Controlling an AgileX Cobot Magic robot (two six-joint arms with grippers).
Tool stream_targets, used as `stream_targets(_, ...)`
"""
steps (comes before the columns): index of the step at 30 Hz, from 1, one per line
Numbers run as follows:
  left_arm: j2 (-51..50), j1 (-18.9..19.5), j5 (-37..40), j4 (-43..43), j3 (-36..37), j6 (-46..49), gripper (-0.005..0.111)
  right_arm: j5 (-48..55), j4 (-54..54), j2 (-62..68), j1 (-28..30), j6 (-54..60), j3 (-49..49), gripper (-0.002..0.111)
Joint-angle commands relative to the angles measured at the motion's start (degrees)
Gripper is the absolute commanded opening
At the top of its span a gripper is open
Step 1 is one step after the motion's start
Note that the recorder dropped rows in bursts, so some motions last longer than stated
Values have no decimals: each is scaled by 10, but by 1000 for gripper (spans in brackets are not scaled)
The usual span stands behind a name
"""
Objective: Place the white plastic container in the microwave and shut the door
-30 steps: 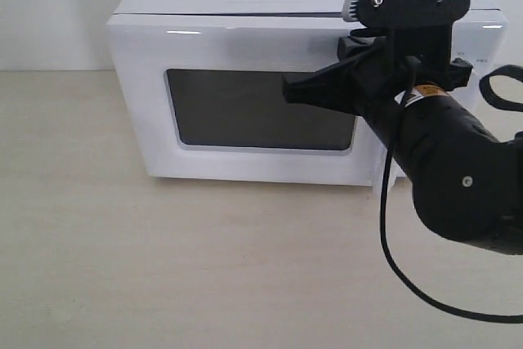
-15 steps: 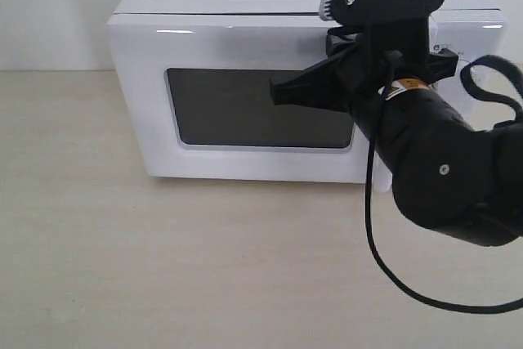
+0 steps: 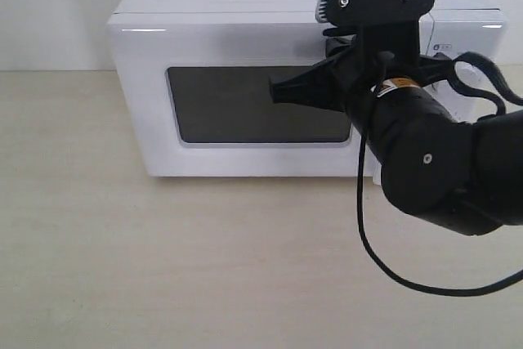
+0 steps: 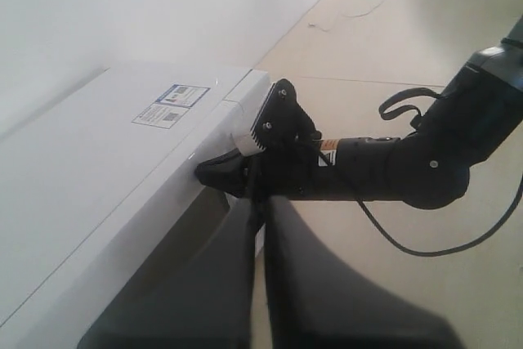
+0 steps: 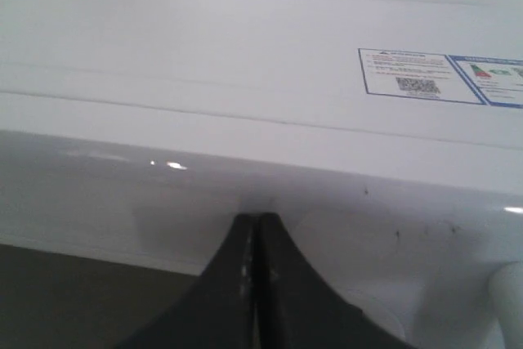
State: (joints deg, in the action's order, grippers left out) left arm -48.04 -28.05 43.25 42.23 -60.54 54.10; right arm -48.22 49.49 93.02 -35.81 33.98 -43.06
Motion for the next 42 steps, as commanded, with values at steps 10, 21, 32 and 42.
stream_targets(10,3,-4,1,9,-6,-6,4,1,109,-150,-118,243,25,0)
stream_targets(21,3,-4,1,9,-6,-6,4,59,394,-594,-161,479,148,0)
stream_targets(32,3,-4,1,9,-6,-6,4,24,431,-752,-161,471,152,0)
stream_targets(42,3,-4,1,9,-6,-6,4,22,430,-757,-161,471,152,0)
